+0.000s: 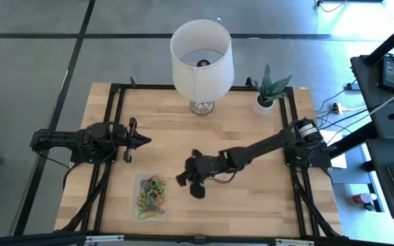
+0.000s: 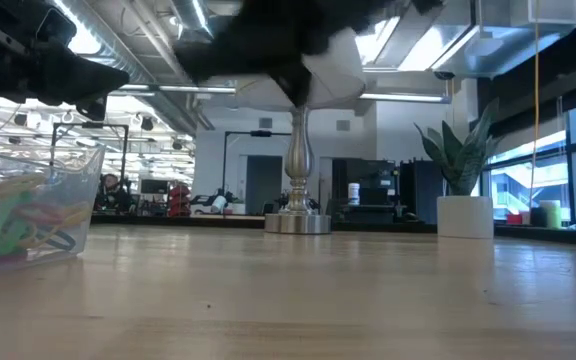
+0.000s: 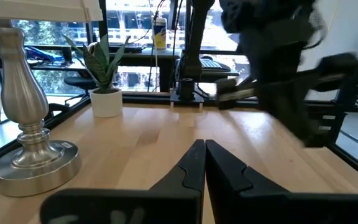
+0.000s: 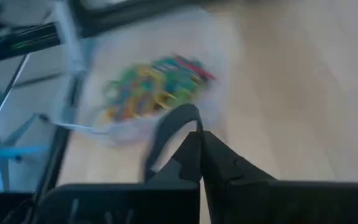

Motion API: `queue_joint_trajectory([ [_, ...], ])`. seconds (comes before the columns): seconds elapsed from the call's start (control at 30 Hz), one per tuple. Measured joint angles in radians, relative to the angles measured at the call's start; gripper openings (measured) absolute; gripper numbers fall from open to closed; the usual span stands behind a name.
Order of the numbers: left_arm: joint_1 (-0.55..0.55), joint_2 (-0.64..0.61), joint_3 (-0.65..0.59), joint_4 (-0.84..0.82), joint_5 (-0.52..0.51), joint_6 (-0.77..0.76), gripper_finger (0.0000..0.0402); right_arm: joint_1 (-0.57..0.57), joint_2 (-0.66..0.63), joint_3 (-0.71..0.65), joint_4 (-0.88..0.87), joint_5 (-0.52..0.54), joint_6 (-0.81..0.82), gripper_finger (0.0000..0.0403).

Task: Pick and place rubber bands into bin
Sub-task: Put the black rubber band into the transparent bin

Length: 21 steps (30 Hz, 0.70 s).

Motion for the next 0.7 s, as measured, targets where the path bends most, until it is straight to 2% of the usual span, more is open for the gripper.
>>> queue_joint_trajectory([
  [0.13,0.0,0.0,0.0,0.0,0.0,0.0,0.0007,0.003,0.087,0.136,-0.012,-0.053,-0.187,0.0001],
  [0.3,0.0,0.0,0.0,0.0,0.0,0.0,0.0004,0.0,0.227,0.312,-0.016,-0.063,-0.296,0.0001],
  [0.5,0.0,0.0,0.0,0.0,0.0,0.0,0.0004,-0.002,0.399,0.519,-0.022,-0.069,-0.303,0.0016],
  [0.7,0.0,0.0,0.0,0.0,0.0,0.0,0.0004,-0.01,0.495,0.639,-0.115,-0.067,-0.303,0.005],
])
